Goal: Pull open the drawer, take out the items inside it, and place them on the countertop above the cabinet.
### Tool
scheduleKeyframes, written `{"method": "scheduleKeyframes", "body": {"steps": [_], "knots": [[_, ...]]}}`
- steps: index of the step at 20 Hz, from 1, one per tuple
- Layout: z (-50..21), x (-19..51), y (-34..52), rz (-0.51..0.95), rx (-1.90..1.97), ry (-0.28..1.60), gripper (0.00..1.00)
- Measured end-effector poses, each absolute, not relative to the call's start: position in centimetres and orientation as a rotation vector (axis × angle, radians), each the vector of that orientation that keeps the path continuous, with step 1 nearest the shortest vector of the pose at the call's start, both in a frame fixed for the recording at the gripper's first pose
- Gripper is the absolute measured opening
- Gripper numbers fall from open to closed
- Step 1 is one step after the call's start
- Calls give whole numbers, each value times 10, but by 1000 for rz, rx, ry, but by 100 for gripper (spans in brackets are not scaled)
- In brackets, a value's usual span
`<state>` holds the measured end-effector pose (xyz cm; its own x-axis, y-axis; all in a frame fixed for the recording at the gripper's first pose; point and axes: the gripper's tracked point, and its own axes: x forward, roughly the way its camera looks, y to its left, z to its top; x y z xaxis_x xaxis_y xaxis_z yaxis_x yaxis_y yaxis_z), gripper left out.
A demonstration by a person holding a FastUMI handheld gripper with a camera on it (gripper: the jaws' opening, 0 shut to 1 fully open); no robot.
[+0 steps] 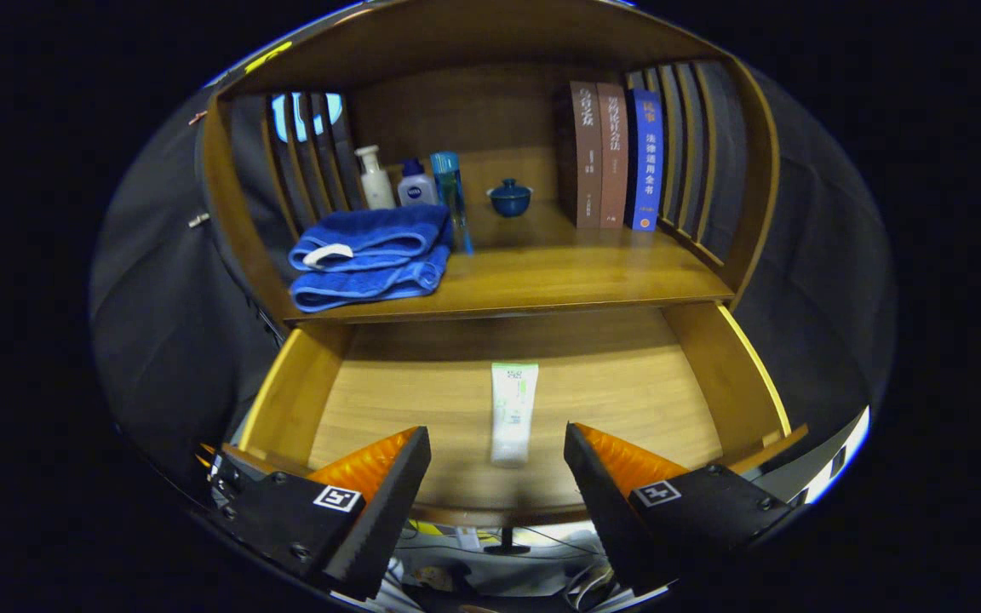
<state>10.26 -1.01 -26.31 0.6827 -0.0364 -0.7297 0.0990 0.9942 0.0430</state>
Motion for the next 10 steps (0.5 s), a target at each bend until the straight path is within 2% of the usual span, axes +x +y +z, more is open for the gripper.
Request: {"method": "scheduleKeyframes", "body": {"steps": [10], "knots": [[-352,125,-22,-100,98,1158,96]]}}
